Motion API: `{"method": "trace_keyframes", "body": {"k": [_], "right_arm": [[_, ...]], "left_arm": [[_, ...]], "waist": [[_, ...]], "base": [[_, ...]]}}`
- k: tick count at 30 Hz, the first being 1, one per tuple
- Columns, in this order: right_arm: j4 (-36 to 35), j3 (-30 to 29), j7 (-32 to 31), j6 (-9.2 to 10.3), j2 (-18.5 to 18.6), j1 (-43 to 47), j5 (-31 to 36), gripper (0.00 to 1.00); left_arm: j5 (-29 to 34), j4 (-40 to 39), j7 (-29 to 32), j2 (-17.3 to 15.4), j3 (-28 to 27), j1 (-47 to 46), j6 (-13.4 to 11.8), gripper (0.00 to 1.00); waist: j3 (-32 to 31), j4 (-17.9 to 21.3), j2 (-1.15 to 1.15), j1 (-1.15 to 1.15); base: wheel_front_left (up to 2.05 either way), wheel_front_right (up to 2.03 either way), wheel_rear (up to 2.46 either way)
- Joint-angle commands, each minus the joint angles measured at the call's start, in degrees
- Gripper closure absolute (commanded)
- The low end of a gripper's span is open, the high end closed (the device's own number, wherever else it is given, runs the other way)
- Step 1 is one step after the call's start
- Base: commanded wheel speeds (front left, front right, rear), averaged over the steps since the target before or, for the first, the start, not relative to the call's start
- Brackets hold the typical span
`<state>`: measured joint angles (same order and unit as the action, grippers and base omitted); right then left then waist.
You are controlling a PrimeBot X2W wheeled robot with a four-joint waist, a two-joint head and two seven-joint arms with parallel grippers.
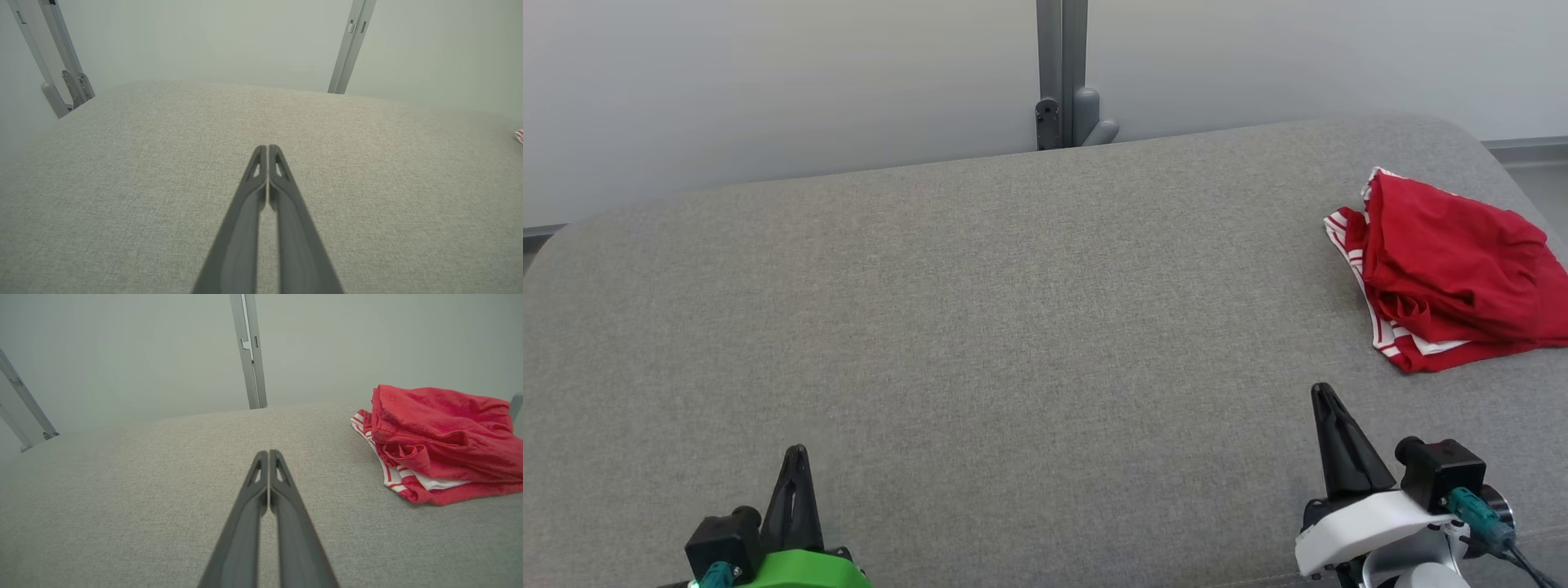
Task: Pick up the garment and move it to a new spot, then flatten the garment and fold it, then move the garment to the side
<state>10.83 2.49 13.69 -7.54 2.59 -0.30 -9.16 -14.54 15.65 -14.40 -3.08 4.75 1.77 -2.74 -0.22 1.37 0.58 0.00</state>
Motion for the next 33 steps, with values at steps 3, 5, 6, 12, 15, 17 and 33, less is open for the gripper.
{"method": "trace_keyframes", "body": {"k": [3,5,6,12,15,17,33], "right_arm": [[-0.6,-0.4,-0.9,0.00,0.3,-0.8,-4.7,1.00],[-0.5,-0.5,-1.5,0.00,0.4,-1.0,-7.2,1.00],[-0.4,-0.6,-1.7,0.01,0.5,-1.1,-8.3,1.00],[0.0,-1.1,-3.3,0.01,0.8,-1.7,-15.1,1.00],[0.2,-1.4,-4.0,0.01,0.9,-1.9,-18.2,1.00],[0.3,-1.5,-4.4,0.01,1.0,-2.1,-20.2,1.00],[1.0,-2.8,-7.9,0.02,1.5,-3.2,-35.0,1.00]], "left_arm": [[-4.2,-0.6,1.1,-0.1,-0.8,-1.0,0.6,1.00],[-6.4,-0.6,1.6,-0.1,-1.1,-1.2,0.9,1.00],[-7.4,-0.7,1.8,-0.1,-1.2,-1.2,1.0,1.00],[-13.5,-1.1,3.1,-0.1,-1.8,-1.7,1.8,1.00],[-16.3,-1.2,3.7,-0.1,-2.1,-1.9,2.2,1.00],[-18.2,-1.3,4.1,0.0,-2.3,-2.1,2.4,1.00],[-31.7,-1.8,7.2,0.0,-3.8,-3.2,4.2,1.00]], "waist": [[0.0,0.0,-0.02,0.00],[0.0,-0.1,-0.03,0.00],[0.0,-0.1,-0.03,0.00],[0.0,-0.1,-0.06,0.00],[0.0,-0.2,-0.08,0.00],[0.0,-0.2,-0.08,0.00],[0.1,-0.4,-0.16,0.00]], "base": [[0.00,0.00,0.00],[0.00,0.00,0.00],[0.00,0.00,0.00],[0.00,0.00,0.00],[0.00,0.00,0.00],[0.00,0.00,0.00],[0.00,0.00,0.00]]}}
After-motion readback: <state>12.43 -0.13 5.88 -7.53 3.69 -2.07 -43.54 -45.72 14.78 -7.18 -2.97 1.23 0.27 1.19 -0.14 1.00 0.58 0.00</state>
